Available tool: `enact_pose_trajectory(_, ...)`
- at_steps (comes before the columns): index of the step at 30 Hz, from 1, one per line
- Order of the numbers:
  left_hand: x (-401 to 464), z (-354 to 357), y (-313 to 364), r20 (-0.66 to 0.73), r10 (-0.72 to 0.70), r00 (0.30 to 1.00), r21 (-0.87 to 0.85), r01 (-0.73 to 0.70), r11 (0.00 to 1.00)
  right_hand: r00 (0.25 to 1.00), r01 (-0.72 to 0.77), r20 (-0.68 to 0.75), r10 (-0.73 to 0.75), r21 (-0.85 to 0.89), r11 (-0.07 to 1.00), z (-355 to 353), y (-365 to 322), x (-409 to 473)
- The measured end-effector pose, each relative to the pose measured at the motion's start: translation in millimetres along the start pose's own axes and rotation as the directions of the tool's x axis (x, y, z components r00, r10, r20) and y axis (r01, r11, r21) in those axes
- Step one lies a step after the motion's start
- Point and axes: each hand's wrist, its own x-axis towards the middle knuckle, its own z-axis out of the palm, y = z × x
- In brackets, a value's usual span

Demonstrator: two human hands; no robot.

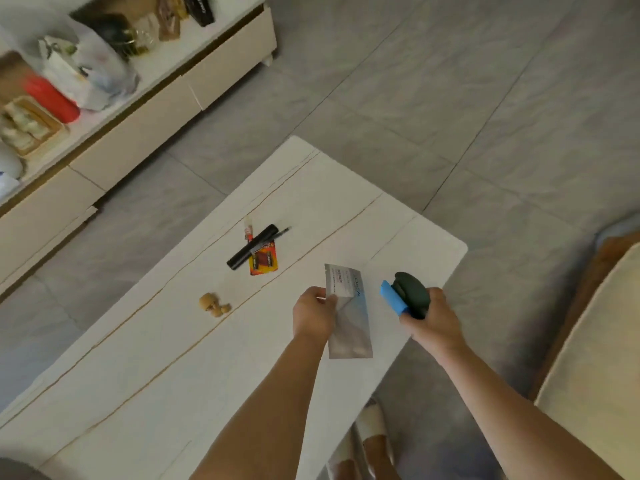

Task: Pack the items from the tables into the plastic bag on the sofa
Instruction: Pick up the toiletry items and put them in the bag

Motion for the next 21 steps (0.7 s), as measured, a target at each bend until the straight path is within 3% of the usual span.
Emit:
enact_pose_trajectory(9,-132.5,87.3,88.5,0.274,0.180,0.945,0.144,-0.226,0.963,0.921,-0.109,-0.339,0.195,0.257,0.960,-151.4,50.9,-109.9)
enact_pose_trajectory(21,-262.8,254.5,135.6,0.554,0.238,0.798,0.189,-0.398,0.898,0.752,-0.110,-0.431,0.499,0.664,0.740,-272.3,181.7,-200.9)
